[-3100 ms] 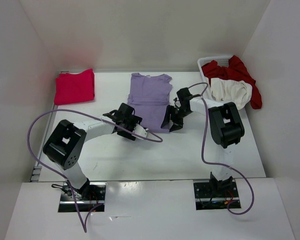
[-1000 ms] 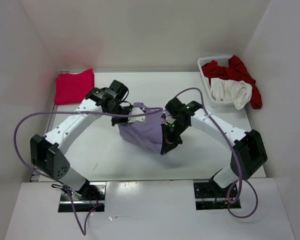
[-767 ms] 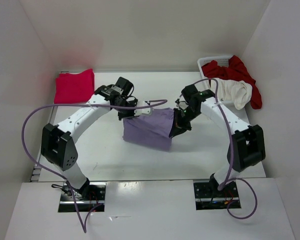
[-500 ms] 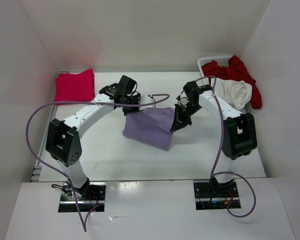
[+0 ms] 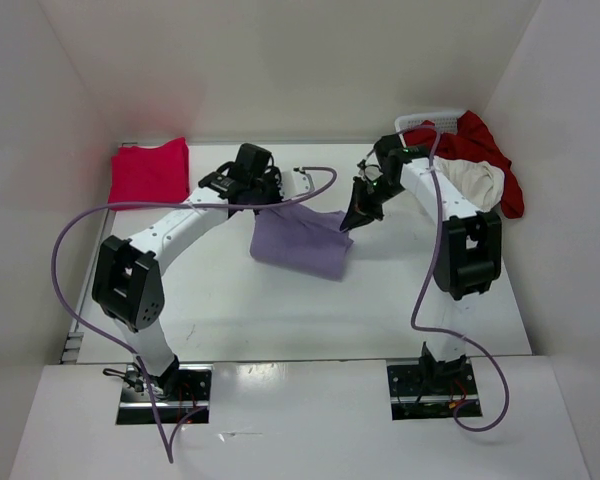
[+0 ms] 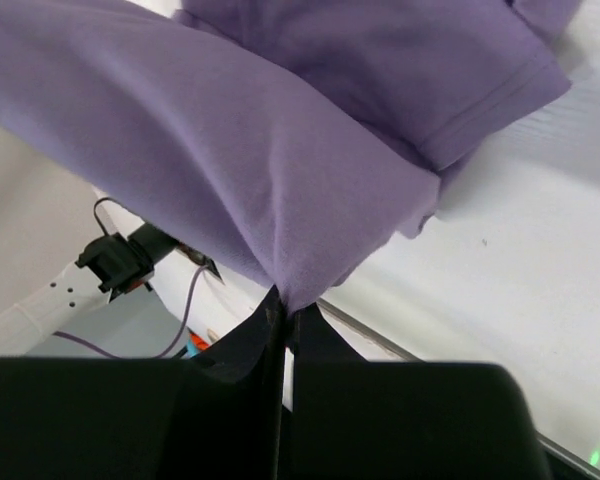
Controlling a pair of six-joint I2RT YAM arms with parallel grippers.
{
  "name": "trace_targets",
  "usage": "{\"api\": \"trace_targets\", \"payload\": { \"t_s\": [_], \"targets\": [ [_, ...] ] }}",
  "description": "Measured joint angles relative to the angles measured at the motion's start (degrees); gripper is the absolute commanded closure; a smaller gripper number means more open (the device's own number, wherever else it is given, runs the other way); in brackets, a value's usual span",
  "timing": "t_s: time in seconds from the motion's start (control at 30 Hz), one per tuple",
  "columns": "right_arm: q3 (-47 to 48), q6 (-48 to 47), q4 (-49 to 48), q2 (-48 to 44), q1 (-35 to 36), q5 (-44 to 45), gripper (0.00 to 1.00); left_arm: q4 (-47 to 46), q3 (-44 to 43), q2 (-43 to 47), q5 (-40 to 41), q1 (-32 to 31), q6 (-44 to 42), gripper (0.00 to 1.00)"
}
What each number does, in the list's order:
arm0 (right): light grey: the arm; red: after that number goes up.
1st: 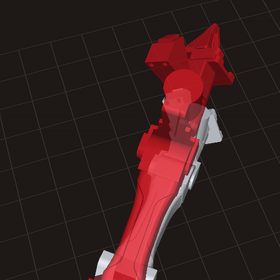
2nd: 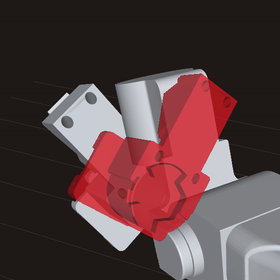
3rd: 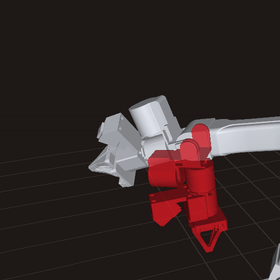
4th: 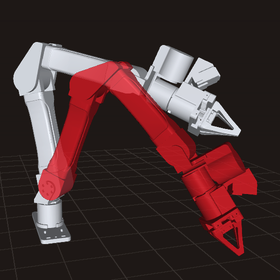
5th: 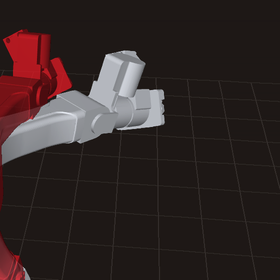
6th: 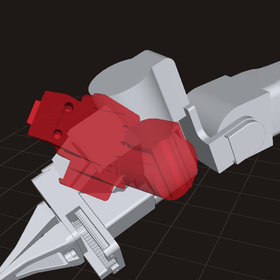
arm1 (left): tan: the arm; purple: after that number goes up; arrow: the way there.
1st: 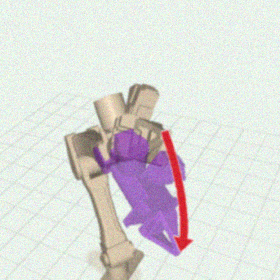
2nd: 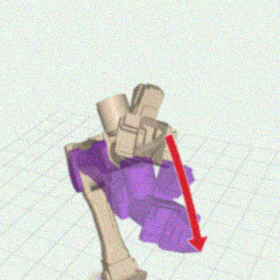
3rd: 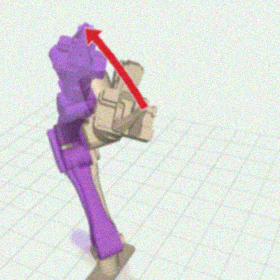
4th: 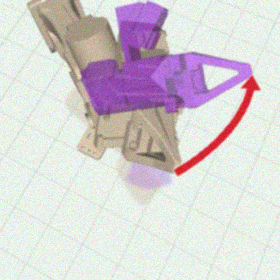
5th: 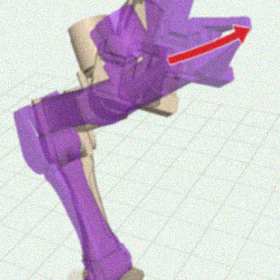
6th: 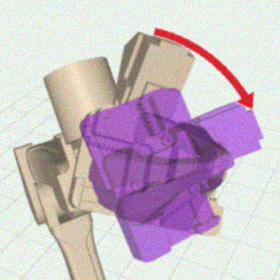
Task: Fold and stack the t-shirts
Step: Fold the long partially folded tshirt into a neat square
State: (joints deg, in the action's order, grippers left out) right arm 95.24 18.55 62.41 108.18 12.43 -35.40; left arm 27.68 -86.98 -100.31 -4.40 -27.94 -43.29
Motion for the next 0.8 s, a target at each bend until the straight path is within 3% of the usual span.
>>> {"api": "trace_targets", "payload": {
  "t_s": [0.6,0.8],
  "targets": [
    [2.71,1.40,-9.27,14.29,-4.96,-6.43,1.00,-21.49,10.88,-5.42,5.49,-0.02,-2.84,0.82],
    [3.15,1.90,-12.66,18.08,-5.99,-7.98,0.95,-27.08,12.59,-8.98,7.21,0.00,-3.06,0.76]
  ]
}}
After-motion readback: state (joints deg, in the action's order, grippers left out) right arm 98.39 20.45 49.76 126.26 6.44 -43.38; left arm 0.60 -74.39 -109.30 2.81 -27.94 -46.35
